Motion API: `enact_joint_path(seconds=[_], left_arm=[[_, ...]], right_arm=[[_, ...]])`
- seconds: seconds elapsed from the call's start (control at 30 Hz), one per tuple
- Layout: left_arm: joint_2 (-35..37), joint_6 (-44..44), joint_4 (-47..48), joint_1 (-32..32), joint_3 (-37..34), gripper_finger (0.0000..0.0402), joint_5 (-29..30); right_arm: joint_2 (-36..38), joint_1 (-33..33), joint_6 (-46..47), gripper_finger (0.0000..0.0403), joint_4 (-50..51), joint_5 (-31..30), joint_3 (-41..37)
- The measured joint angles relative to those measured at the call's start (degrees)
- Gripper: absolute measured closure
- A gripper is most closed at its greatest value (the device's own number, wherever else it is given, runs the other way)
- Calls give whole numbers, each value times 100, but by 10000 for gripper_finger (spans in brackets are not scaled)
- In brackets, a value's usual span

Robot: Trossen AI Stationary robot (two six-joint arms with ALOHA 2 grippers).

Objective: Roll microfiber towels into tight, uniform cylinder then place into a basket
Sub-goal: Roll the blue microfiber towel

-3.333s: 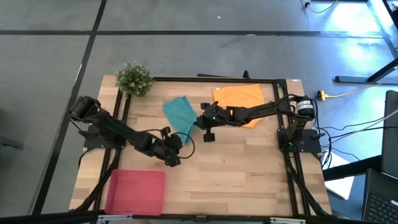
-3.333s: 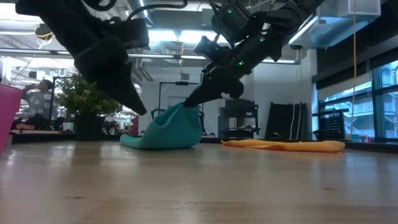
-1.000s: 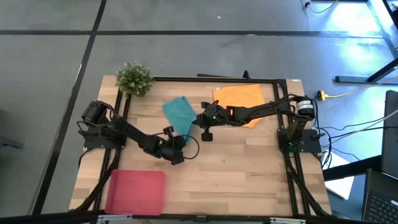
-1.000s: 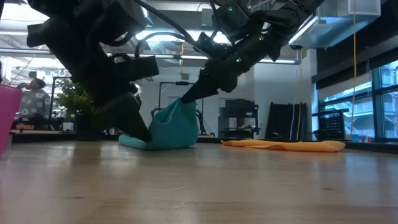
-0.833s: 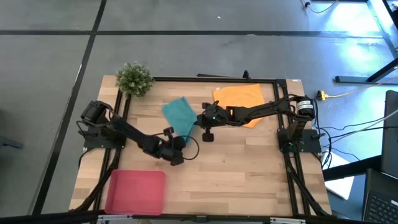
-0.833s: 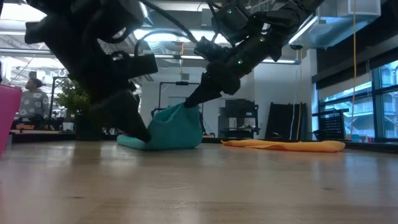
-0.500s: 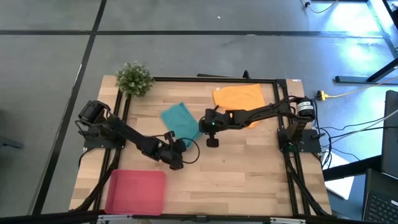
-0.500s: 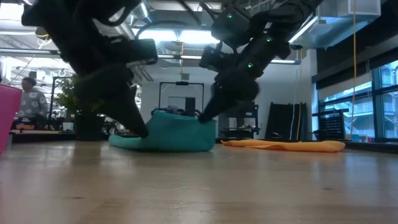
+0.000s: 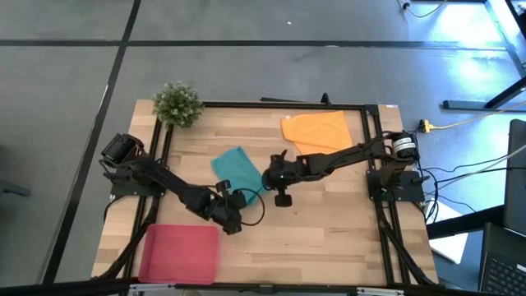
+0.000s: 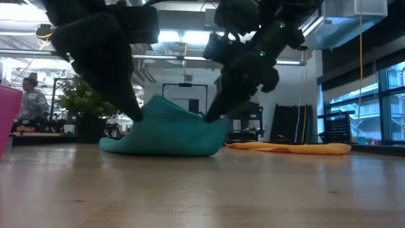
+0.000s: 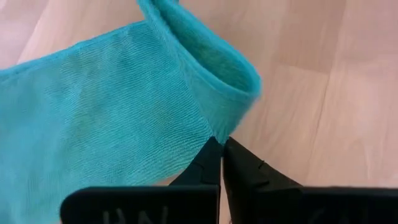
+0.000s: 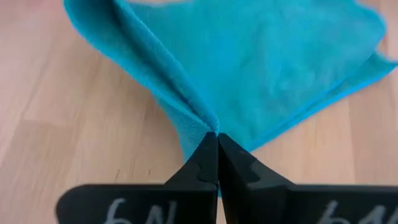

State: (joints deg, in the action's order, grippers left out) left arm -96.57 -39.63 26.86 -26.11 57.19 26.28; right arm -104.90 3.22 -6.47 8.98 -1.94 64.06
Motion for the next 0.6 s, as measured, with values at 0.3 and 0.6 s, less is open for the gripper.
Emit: enact_joint_path(seconds=[0.3,0.6], left_arm=[[0,-1203,549,7,-57,401,-17],[-2,-1284,439,-33,-57,402,-30]], right_arm=[[-44,-11,-318,402,-912,-9,101],[-44,-171,-257,402,-798,8,101]])
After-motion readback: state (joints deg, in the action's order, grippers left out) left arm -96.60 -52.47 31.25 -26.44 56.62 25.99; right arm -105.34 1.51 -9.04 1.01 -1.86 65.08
